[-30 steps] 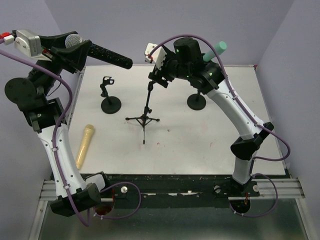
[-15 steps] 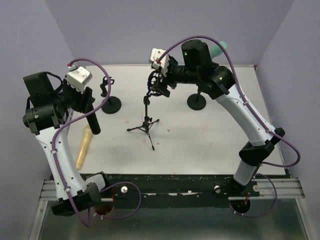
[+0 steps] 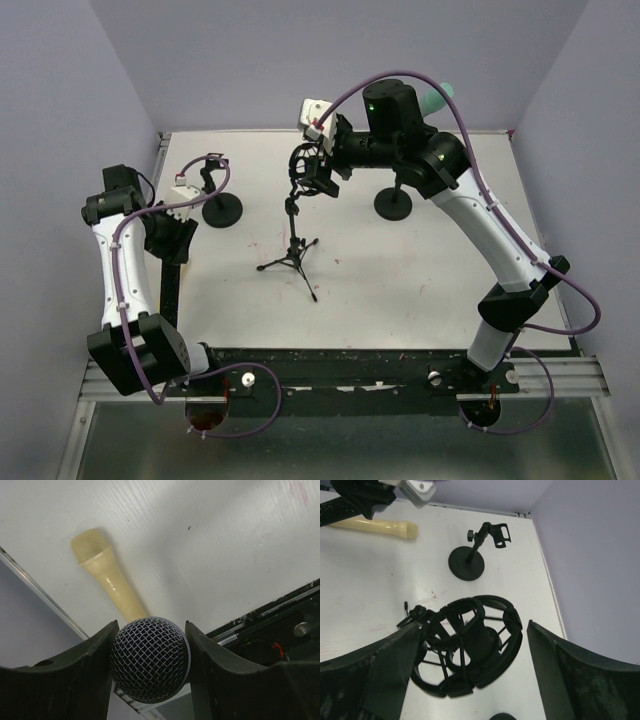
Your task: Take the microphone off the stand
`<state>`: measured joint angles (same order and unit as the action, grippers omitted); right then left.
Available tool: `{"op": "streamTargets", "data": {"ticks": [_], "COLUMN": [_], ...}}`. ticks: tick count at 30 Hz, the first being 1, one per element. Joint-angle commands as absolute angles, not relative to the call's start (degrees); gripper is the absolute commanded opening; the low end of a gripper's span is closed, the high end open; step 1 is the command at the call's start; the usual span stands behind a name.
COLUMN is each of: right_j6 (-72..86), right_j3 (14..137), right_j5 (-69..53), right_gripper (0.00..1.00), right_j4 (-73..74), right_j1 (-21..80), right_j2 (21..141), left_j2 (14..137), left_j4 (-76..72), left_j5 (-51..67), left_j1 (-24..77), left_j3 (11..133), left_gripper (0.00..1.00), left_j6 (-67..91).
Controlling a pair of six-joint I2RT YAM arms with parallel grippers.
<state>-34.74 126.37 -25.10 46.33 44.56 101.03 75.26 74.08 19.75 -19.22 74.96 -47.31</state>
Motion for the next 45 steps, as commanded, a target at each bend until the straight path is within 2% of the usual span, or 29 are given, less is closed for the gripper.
{"op": "streamTargets", "data": {"ticks": [1, 3, 10, 19, 23, 30, 32, 40, 41, 42, 45], "right_j6": [-33.7, -31.2, -32.4, -36.4, -36.7, -36.3, -35.9, -32.7, -32.2, -31.8, -31.2], "right_j3": [122.6, 118.8, 113.4, 113.9, 115.8, 115.2, 115.0, 113.9, 113.5, 113.1, 112.4], "right_j5": [-30.4, -31.5, -31.1, -29.8, -29.9, -29.6, -29.8, -31.1, -31.0, -31.2, -31.6], "right_gripper": [1.00, 1.00, 1.00, 1.00, 1.00, 1.00, 1.00, 1.00, 1.00, 1.00, 1.00], "right_j4": [37.8, 32.3, 27.1, 27.6, 29.2, 28.7, 28.2, 26.2, 25.0, 24.4, 23.0], "right_j1": [44.5, 44.5, 44.5, 44.4, 44.5, 44.5, 44.5, 44.6, 44.5, 44.5, 44.5], "right_j2": [95.8, 93.4, 89.9, 90.3, 91.3, 91.1, 91.1, 90.0, 89.8, 89.7, 89.5], "left_j2": [77.3, 78.7, 81.3, 87.1, 86.5, 85.7, 85.3, 81.0, 80.5, 80.0, 78.3], "left_j4": [69.2, 66.9, 56.4, 47.6, 44.8, 43.9, 44.6, 47.2, 47.4, 47.5, 47.3], "left_j5": [12.0, 11.7, 10.5, 7.9, 7.8, 7.5, 7.3, 6.0, 5.5, 5.2, 4.6], "left_j1": [-15.4, -15.1, -13.8, -11.3, -10.9, -10.5, -10.1, -8.7, -8.5, -8.2, -7.1], "left_j3": [69.8, 69.0, 63.6, 58.2, 55.5, 54.5, 55.5, 57.2, 57.0, 56.7, 55.2], "left_gripper": [0.00, 0.00, 0.00, 0.26, 0.40, 0.47, 0.61, 0.65, 0.72, 0.74, 0.75], "left_j6": [-45.1, -43.0, -39.0, -32.4, -31.0, -29.5, -28.8, -27.2, -27.2, -27.2, -27.0]}}
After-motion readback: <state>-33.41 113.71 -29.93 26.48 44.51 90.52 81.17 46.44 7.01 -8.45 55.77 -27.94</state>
